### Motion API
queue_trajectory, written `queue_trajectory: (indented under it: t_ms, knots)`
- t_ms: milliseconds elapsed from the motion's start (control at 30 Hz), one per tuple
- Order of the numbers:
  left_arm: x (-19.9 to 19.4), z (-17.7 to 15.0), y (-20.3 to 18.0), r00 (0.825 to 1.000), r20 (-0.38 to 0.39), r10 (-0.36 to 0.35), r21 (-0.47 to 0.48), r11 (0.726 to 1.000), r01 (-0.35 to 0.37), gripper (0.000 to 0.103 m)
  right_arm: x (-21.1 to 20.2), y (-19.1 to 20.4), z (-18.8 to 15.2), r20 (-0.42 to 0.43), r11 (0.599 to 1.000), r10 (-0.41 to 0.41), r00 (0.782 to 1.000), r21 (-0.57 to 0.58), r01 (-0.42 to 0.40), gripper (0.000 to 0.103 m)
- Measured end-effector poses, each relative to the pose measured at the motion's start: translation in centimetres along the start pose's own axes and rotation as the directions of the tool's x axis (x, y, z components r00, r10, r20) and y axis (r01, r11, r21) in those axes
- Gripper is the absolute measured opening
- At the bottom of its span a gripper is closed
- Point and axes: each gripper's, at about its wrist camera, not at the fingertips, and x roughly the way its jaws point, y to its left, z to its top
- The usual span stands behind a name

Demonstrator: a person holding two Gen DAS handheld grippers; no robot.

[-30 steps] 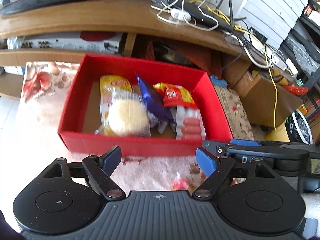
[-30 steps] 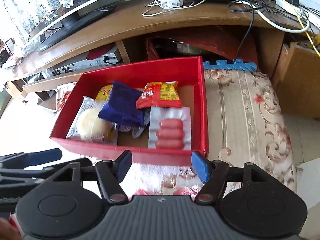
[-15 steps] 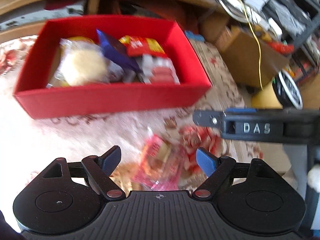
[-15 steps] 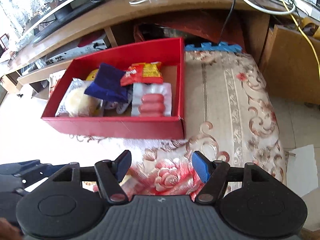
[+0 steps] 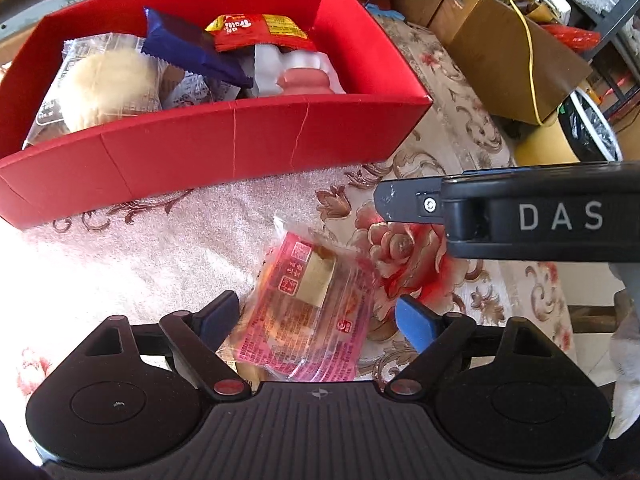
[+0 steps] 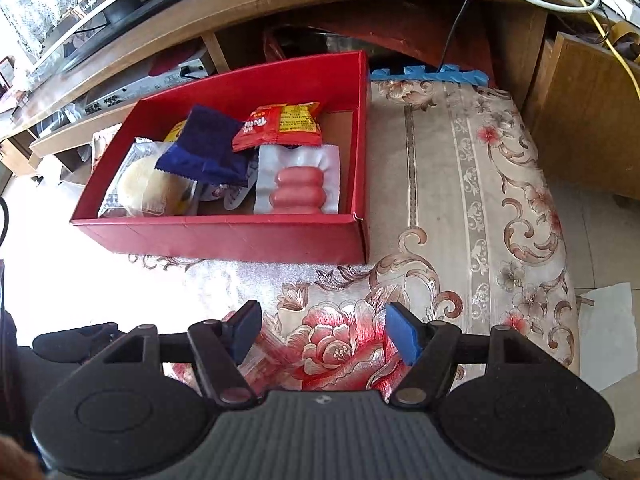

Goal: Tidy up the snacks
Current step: 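Move both open tools back toward the remaining snacks on the cover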

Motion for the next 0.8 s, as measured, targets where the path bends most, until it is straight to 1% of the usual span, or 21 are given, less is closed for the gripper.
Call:
queue_trajectory:
  t_ms: [167, 233, 300, 333, 467, 567, 600, 633, 800]
  knots:
    - [-0.4, -0.1, 0.0, 1.0, 0.007, -0.003, 0.0, 1.0, 0.003, 0.077, 0.3, -0.1, -0.1, -0.011, 1.0, -0.006, 1.0, 0.002, 0.006, 0.065]
    - [-0.3, -0.2, -0.2, 1.0, 0.005, 0.006, 0.01, 1.0, -0.006, 0.071, 0.5, -0.1, -0.1, -0.018, 1.0, -0.009, 1.0, 0.001, 0.009, 0.065]
    - [-0.4, -0.2, -0.4, 1.0, 0.008, 0.007, 0.02, 1.0, -0.008, 0.068, 0.6, -0.1, -0.1, -0.021, 1.0, -0.01, 1.0, 0.0, 0.01, 0.066]
    - [-0.5, -0.2, -0.5, 1.0, 0.009, 0.006, 0.023, 1.0, -0.006, 0.065, 0.6, -0.1, -0.1, -0.021, 1.0, -0.01, 1.0, 0.0, 0.01, 0.067]
    - [-0.7, -0.2, -0.4, 1.0, 0.009, -0.008, 0.011, 1.0, 0.008, 0.063, 0.7, 0.1, -0.2, -0.027, 1.0, -0.006, 1.0, -0.005, 0.006, 0.068]
    - [-1.1, -0.1, 0.4, 0.998, -0.008, -0.058, -0.029, 0.998, 0.057, 0.072, 1.3, 0.3, -0.3, -0.05, 1.0, 0.015, 0.999, -0.001, -0.015, 0.068]
    - [-1.4, -0.1, 0.6, 0.998, -0.007, -0.069, -0.045, 0.997, 0.069, 0.078, 1.4, 0.4, -0.3, -0.056, 1.0, 0.018, 0.998, -0.004, -0.018, 0.068]
    - [-1.8, -0.2, 0.9, 0.997, -0.002, -0.074, -0.055, 0.996, 0.074, 0.08, 1.5, 0.6, -0.3, -0.062, 1.0, 0.019, 0.998, -0.008, -0.019, 0.068]
    - [-3.9, -0.6, 2.3, 0.998, 0.04, -0.045, -0.09, 0.995, 0.048, 0.084, 1.7, 1.7, -0.5, -0.072, 0.999, 0.034, 0.997, -0.024, -0.036, 0.068]
